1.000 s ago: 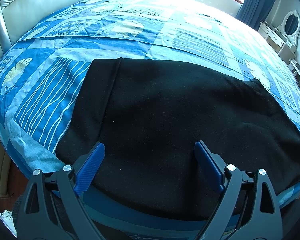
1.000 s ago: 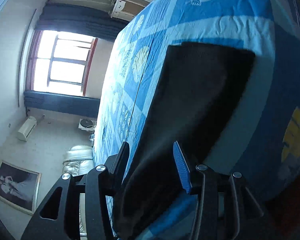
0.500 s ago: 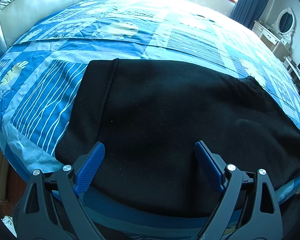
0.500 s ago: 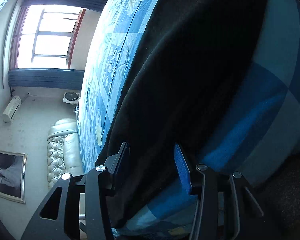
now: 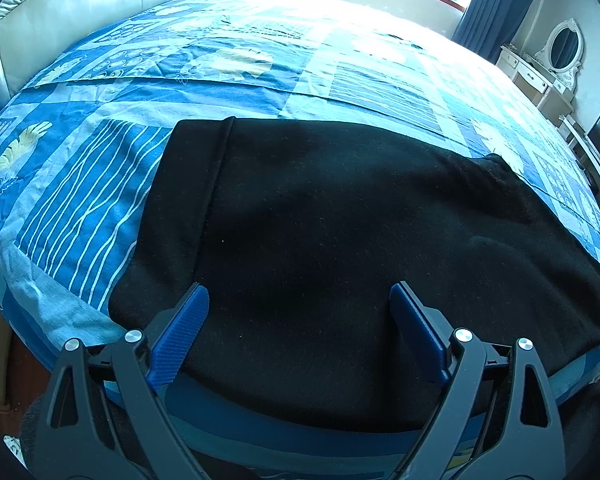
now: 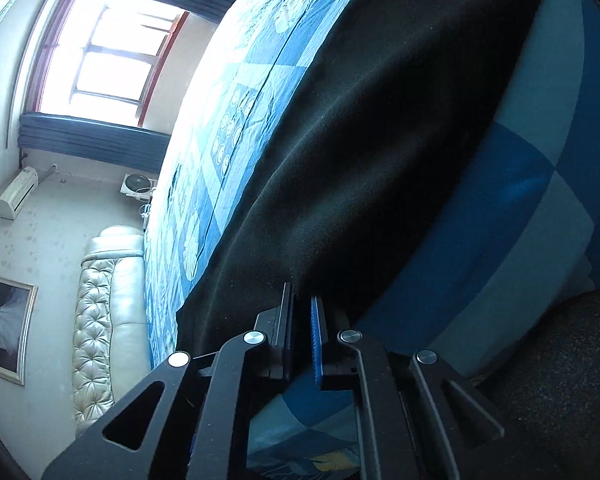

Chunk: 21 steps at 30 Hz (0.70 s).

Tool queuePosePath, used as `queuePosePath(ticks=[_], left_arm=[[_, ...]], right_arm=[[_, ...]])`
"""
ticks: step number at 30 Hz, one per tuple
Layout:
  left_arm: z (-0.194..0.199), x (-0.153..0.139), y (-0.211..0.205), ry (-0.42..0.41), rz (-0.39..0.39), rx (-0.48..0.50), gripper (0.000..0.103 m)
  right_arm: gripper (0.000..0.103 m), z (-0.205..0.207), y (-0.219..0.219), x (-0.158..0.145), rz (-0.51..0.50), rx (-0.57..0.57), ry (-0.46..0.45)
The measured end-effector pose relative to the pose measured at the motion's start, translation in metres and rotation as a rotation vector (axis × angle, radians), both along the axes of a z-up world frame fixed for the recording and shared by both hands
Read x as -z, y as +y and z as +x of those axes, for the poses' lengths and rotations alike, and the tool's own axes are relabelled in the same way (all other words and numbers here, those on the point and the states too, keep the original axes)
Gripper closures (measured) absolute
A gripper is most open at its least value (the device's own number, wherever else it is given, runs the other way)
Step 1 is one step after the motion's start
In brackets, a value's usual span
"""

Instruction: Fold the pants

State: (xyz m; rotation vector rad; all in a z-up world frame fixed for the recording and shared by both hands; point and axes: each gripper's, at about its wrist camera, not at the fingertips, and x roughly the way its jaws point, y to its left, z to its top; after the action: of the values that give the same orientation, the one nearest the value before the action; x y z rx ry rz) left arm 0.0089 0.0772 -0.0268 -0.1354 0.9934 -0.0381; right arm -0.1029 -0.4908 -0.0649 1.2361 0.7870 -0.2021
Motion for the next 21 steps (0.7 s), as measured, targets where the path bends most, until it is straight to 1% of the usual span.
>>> queuePosePath(ticks=[3,4,5,7,9,11,13,16,18,19,20,21], left_arm=[[-0.001,0.0,-0.001,-0.004,0.006,0.003,0.01],[-0.001,0.0,-0.001,-0.004,0.005,0.003,0.01],[-0.001,0.0,-0.001,-0.004,0.002,0.002,0.01],[-0.002,0.0,0.0,-0.004,-0.004,0.002,0.01],[-0.001,0.0,0.0,-0.004,-0.001,0.002,0.01],[-0.002,0.001,-0.001,-0.006,0.003,0.001,0.01],[-0.002,0.001,-0.001,-0.006,0.002,0.001,0.01],[-0.002,0.001,0.0,-0.006,0.001,0.002,0.01],[-0.002,0.001,0.0,-0.007,0.001,0.002,0.01],[-0.002,0.001,0.0,-0.006,0.0,0.002,0.01],[-0.002,0.001,0.0,-0.007,-0.001,0.002,0.01],[-0.002,0.001,0.0,-0.006,0.0,0.002,0.01]], right_arm=[[0.096,-0.004,-0.001,0.014,0.031,0.012,0.025],[0.096,-0.003,0.001,0.013,0.023,0.012,0.026],[0.093,-0.003,0.002,0.01,0.009,0.01,0.025],[0.091,-0.003,0.01,0.003,0.016,0.005,0.005],[0.084,-0.001,0.02,0.001,0.046,-0.013,-0.02],[0.074,0.004,0.033,0.0,0.071,-0.042,-0.033],[0.073,0.011,0.047,0.003,0.094,-0.088,-0.038],[0.073,0.022,0.068,0.009,0.121,-0.135,-0.038],[0.073,0.027,0.078,0.01,0.114,-0.153,-0.037],[0.079,0.026,0.082,0.01,0.1,-0.169,-0.035],[0.095,0.028,0.085,0.009,0.092,-0.198,-0.026],[0.096,0.026,0.088,0.012,0.081,-0.209,-0.012]])
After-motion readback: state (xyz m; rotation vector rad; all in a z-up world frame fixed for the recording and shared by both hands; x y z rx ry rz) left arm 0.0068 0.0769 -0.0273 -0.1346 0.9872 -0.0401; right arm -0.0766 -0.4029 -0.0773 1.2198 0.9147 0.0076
